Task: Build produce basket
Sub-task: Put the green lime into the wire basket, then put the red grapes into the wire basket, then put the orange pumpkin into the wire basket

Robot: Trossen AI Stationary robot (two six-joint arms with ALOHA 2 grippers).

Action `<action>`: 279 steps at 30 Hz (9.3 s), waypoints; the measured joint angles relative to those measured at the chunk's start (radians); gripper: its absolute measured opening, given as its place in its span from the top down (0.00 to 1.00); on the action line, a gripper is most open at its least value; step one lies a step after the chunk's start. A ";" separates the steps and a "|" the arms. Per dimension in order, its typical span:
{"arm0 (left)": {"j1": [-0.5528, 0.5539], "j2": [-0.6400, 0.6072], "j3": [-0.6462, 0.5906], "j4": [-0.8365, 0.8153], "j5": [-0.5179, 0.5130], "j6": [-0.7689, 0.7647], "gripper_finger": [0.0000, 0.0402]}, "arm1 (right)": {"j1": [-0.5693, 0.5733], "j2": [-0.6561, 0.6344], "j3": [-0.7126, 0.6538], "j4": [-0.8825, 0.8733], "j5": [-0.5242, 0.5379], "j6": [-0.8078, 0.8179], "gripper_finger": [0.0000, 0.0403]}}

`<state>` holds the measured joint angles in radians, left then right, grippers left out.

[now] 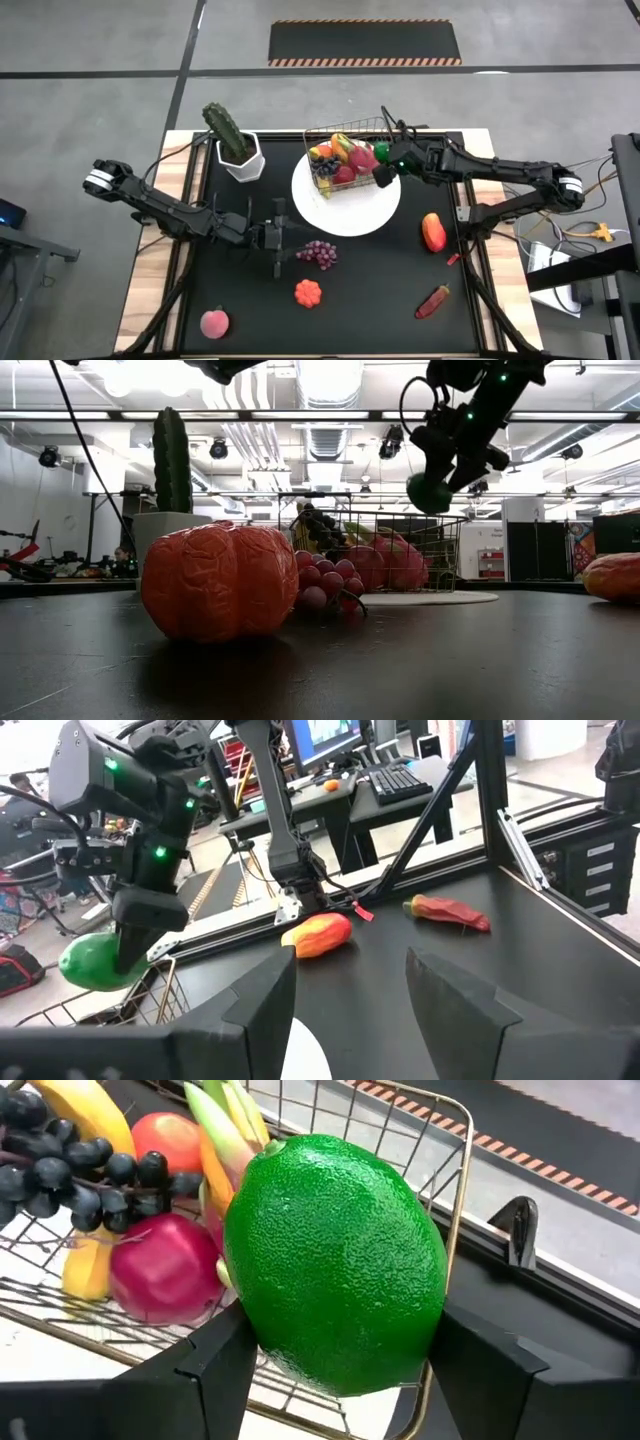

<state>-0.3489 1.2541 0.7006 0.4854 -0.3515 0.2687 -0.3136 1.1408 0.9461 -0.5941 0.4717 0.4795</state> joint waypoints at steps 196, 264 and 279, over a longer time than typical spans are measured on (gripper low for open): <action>-0.026 -0.114 -0.071 -0.045 -0.043 -0.054 0.57 | 0.322 0.036 0.038 0.242 -0.189 -0.181 0.50; -0.371 0.369 -0.003 -0.261 -0.107 -1.040 0.57 | 0.704 0.731 0.354 0.596 -0.382 -0.394 0.10; -0.370 0.420 -0.003 -0.235 -0.139 -1.048 0.57 | 0.699 0.892 0.352 0.661 -0.394 -0.314 0.10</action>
<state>-0.7193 1.6736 0.6971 0.2508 -0.4908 -0.7790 0.3859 2.0323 1.2980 0.0673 0.0776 0.1658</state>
